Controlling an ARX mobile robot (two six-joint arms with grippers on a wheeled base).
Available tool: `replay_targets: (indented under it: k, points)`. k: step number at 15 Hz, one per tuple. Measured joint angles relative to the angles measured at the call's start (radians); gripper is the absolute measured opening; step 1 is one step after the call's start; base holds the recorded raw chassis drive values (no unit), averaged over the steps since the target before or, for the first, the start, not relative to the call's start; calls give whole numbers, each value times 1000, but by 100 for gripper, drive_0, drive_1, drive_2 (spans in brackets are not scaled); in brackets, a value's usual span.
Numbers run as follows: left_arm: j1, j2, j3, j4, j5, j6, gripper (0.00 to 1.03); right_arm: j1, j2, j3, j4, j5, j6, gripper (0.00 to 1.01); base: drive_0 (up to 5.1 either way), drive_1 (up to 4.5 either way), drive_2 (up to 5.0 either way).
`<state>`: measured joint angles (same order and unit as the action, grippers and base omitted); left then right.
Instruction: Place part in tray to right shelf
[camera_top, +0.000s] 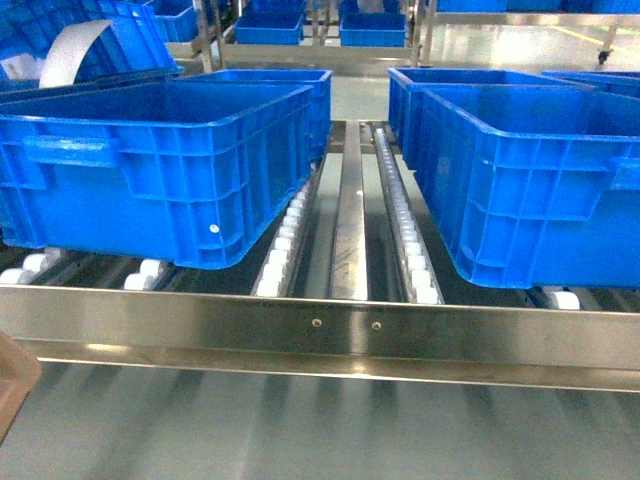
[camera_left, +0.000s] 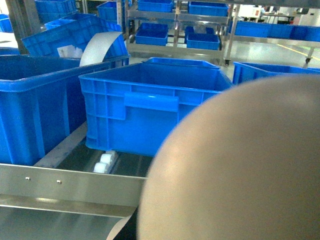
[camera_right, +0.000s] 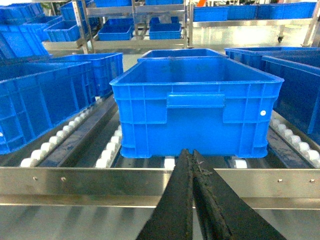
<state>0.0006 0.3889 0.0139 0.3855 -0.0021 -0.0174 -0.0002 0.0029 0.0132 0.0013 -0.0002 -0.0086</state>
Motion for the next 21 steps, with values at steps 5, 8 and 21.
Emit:
replay_targets:
  k: [5, 8, 21]
  points:
    - [0, -132, 0, -134, 2, 0, 12, 0, 2, 0, -6, 0, 0, 2, 0, 0, 0]
    - [0, -188, 0, -191, 2, 0, 12, 0, 2, 0, -6, 0, 0, 2, 0, 0, 0]
    - [0, -379, 1, -394, 2, 2, 12, 0, 2, 0, -5, 0, 0, 56, 0, 0, 0]
